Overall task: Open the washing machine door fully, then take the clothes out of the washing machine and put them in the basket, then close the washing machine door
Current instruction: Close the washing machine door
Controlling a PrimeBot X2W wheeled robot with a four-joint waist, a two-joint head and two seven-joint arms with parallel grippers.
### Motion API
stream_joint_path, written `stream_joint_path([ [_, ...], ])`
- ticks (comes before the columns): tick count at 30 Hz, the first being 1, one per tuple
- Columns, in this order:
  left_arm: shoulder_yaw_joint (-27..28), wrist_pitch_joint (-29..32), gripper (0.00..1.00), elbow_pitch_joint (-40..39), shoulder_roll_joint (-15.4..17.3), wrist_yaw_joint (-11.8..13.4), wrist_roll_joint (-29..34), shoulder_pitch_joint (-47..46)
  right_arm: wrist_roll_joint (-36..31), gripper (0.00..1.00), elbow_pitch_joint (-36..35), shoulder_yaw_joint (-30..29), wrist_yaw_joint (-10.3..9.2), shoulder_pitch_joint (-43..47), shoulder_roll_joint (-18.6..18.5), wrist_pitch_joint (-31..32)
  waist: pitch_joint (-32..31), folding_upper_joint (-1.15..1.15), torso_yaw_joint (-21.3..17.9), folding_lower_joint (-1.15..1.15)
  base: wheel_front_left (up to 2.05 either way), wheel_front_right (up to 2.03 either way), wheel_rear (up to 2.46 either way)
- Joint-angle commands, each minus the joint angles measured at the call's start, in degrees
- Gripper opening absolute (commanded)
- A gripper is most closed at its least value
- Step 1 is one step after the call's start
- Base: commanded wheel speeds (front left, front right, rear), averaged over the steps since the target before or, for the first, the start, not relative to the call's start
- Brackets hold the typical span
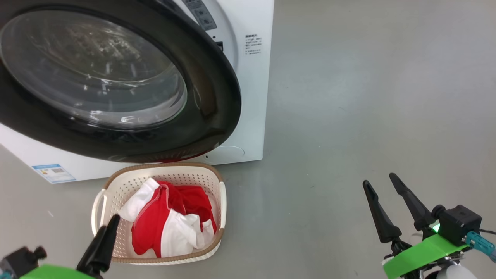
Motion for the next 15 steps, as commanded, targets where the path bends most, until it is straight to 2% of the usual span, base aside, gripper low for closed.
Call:
stream_joint_path([
  [1,2.4,-1.02,1.0,-0.91,1.82,-0.4,0.45,-0.19,-0.18,1.0,-1.15,0.72,0.36,0.55,-0.94,-0.36,-0.01,0.0,-0.31,0.0,0.0,0.0,0.0],
  [8,5.52,-3.48,1.0,1.18,0.2,-0.4,4.66,3.5,-0.09,1.0,-0.95,-0.42,0.36,1.4,-1.01,-0.36,-0.13,0.0,-1.76,0.0,0.0,0.0,0.0],
  [11,9.71,-3.57,1.0,2.73,-1.35,-0.4,11.8,4.02,-0.08,1.0,-0.94,-0.93,0.36,1.65,-0.98,-0.36,-0.18,0.0,-2.21,0.0,0.0,0.0,0.0],
  [15,15.2,-3.59,1.0,3.25,-5.35,-0.4,22.73,5.2,-0.11,1.0,-0.9,-1.25,0.36,1.74,-0.92,-0.36,-0.34,0.0,-2.88,0.0,0.0,0.0,0.0],
])
